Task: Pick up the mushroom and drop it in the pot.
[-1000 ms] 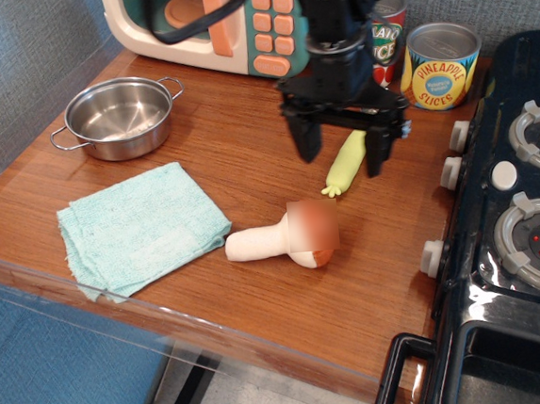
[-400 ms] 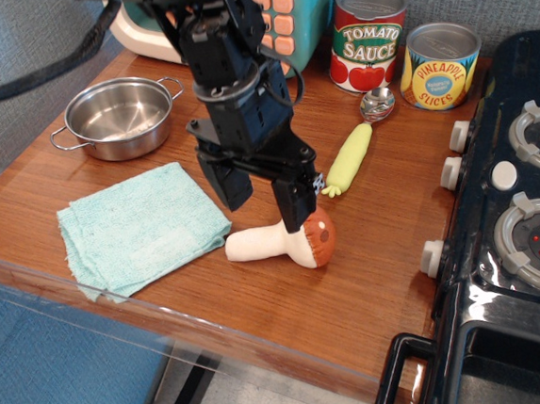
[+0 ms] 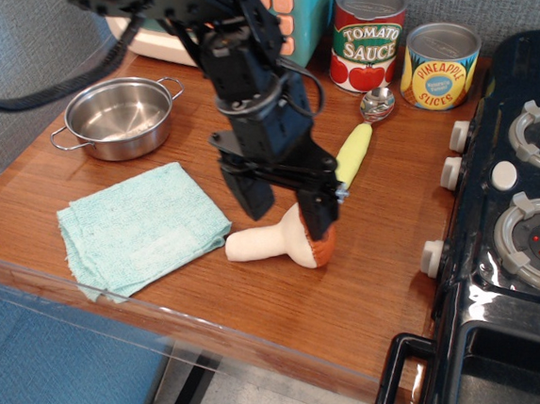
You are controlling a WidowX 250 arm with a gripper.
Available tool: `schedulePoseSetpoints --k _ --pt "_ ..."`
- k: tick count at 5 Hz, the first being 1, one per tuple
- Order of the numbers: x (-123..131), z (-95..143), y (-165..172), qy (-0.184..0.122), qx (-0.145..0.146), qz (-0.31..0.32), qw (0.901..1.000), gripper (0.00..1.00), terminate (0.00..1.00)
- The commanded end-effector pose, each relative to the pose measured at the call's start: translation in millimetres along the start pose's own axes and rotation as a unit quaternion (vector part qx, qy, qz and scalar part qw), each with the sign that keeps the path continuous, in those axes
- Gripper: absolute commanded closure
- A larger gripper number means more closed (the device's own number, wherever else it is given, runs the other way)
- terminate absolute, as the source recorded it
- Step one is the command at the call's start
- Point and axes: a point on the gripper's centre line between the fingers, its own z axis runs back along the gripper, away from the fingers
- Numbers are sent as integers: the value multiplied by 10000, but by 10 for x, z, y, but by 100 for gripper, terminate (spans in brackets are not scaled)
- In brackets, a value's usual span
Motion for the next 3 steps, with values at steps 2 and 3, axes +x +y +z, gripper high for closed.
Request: schedulePoseSetpoints --k 2,3 --pt "208 -277 -83 58 353 -40 9994 0 0" --pt "178 -361 -30 196 589 26 9981 100 0"
